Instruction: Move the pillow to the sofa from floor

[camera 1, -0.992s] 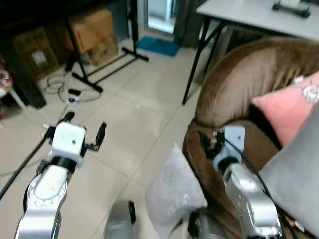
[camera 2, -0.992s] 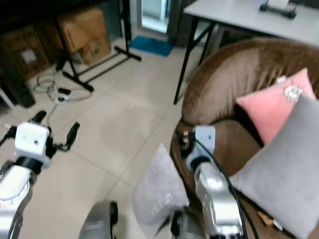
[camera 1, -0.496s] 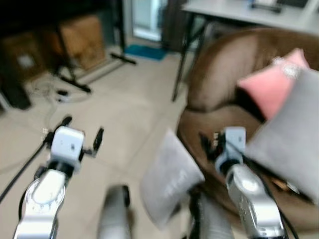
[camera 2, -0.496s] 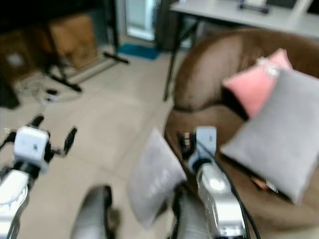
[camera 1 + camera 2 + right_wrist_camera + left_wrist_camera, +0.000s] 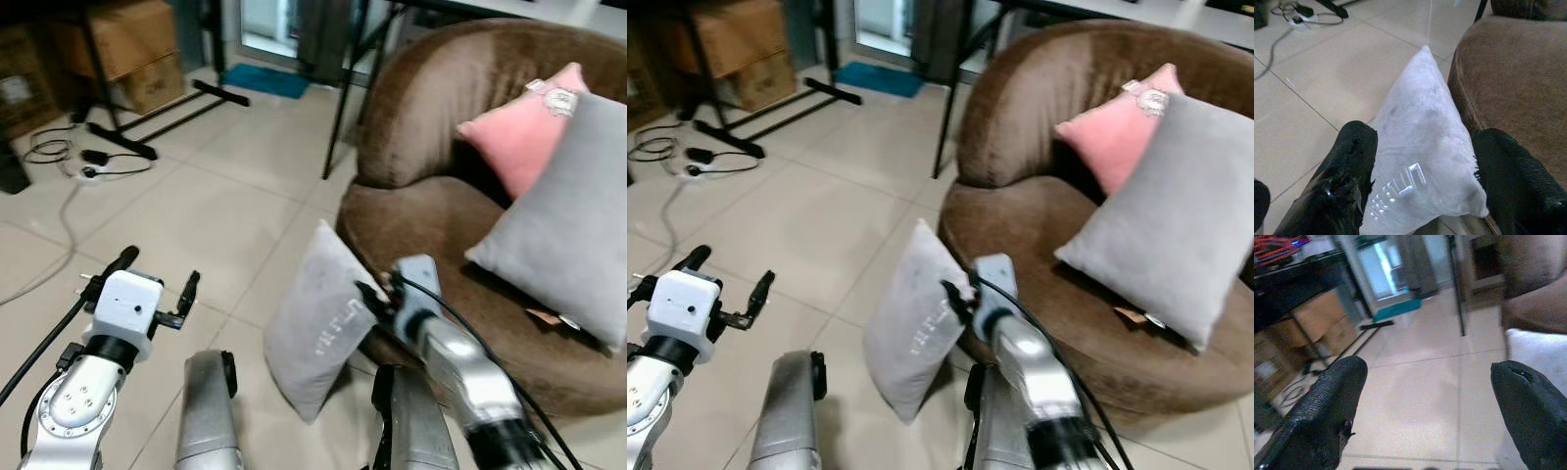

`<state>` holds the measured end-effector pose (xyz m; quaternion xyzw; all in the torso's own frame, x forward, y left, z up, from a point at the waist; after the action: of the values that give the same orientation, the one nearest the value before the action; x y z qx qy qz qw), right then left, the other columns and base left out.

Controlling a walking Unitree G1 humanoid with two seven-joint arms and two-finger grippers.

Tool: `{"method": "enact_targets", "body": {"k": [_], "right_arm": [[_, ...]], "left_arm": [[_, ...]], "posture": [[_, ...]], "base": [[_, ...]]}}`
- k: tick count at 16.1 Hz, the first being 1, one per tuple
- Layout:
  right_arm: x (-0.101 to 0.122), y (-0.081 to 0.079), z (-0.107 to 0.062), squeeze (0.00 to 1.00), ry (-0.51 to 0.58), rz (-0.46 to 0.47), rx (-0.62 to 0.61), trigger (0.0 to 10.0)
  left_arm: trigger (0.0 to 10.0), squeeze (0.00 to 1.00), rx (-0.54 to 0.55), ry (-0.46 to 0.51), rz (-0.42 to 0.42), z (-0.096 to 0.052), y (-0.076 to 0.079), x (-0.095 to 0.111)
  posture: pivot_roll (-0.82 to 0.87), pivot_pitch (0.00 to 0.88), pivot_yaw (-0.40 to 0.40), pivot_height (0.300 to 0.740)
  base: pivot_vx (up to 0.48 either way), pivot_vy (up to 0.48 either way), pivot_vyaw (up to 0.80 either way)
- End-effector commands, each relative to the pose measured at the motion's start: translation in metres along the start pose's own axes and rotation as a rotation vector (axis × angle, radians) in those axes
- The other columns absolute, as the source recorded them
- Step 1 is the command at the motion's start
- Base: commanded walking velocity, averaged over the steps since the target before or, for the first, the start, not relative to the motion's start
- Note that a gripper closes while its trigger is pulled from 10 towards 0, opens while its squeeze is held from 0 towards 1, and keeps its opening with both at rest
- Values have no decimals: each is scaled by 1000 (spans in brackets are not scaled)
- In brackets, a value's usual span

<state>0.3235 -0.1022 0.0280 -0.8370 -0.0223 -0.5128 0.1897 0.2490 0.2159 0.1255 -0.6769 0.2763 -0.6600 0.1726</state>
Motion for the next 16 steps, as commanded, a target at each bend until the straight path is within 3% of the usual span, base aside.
{"method": "enact_targets", "body": {"k": [1, 3, 4, 5, 10, 11, 12, 16], "right_arm": [[-4, 5, 4, 1000, -7, 13, -23, 10000], [-3, 6, 16, 1000, -23, 5, -55, 10000], [-1, 8, 27, 1000, -46, -23, -93, 10000], [2, 10, 31, 1000, -47, -27, -112, 10000], [3, 14, 40, 1000, -68, -35, -197, 10000], [0, 16, 41, 710, -84, -28, -213, 10000], [-1, 19, 41, 0, -86, -13, -234, 10000], [-5, 24, 39, 0, -81, 48, -267, 10000]], "left_arm": [[10000, 0, -43, 12, 7, -4, 3, 5], [10000, 0, -124, 22, -21, -10, 8, 10], [10000, 0, -255, 22, -40, -21, 19, 11], [10000, 0, -300, 10, -33, -28, 21, 9], [10000, 0, -341, -46, -15, -57, 10, 11], [10000, 0, -358, -56, -14, -64, 8, 13], [10000, 0, -365, -65, -9, -70, 5, 16], [10000, 0, -373, -100, 8, -93, -6, 25]], "posture": [[124, 0, -100, 490], [142, 0, -99, 490], [160, 36, -104, 490], [171, 60, -102, 490], [218, 140, -88, 490], [236, 162, -89, 490], [246, 175, -85, 490], [279, 218, -69, 490]], "base": [[0, 0, 0], [0, 0, 0], [0, 0, 0], [0, 0, 0], [0, 0, 0], [0, 0, 0], [0, 0, 0], [0, 0, 0]]}}
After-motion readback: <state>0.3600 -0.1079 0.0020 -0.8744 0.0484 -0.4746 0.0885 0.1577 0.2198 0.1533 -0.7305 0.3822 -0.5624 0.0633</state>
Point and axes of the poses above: a point about 5 cm out from each wrist's last joint towards the gripper, its own z axis pointing out of the wrist towards the gripper, its own x axis along the axis of the wrist's last joint, y = z × x, the point moved 4 cm from there along z, pointing out of the wrist towards the gripper, and after that the axes turned 12 degrees about z, right-handed, at the moved point
